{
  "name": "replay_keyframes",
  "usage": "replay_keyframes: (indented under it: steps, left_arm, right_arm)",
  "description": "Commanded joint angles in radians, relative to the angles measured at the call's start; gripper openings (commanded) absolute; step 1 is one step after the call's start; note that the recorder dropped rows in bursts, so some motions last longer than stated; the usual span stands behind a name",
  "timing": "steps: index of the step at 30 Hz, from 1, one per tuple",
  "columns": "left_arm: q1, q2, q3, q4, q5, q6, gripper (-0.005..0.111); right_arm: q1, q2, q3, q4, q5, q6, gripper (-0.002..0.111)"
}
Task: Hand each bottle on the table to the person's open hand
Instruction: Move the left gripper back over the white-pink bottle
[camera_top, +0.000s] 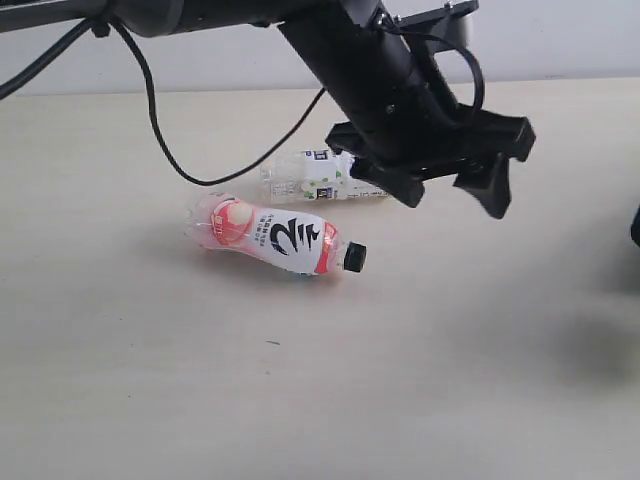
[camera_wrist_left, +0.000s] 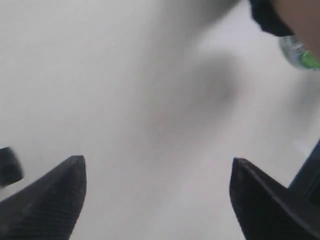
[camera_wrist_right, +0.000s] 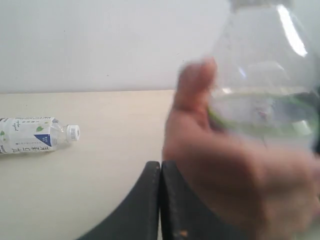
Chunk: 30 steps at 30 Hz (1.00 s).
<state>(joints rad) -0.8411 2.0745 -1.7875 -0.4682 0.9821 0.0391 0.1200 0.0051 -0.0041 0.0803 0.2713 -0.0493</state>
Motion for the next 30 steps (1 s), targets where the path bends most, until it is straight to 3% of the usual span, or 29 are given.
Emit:
replay_keyframes:
  steps: [1, 4, 9, 18, 24, 30]
  left_arm:
    - [0.004, -0.017, -0.001, 0.183, 0.118, 0.006, 0.069]
    - [0.004, -0.024, 0.017, 0.231, 0.147, 0.006, 0.050]
    - [0.004, -0.049, 0.055, 0.313, 0.157, 0.006, -0.001]
    - [0.014, -0.135, 0.134, 0.365, 0.148, 0.065, 0.000]
    - [0.059, -0.205, 0.237, 0.355, 0.120, 0.085, 0.000]
    - [0.112, -0.270, 0.382, 0.349, 0.056, 0.260, 0.000]
  right_arm:
    - [-0.005, -0.005, 0.004, -0.004, -0.005, -0.001, 0.000]
    - [-0.005, -0.005, 0.004, -0.004, -0.005, -0.001, 0.000]
    - [-0.005, -0.005, 0.004, -0.004, -0.005, -0.001, 0.000]
    - [-0.005, -0.005, 0.004, -0.004, -0.005, -0.001, 0.000]
    - [-0.005, -0.005, 0.004, -0.004, -0.005, -0.001, 0.000]
    - [-0.005, -0.005, 0.004, -0.004, -0.005, -0.001, 0.000]
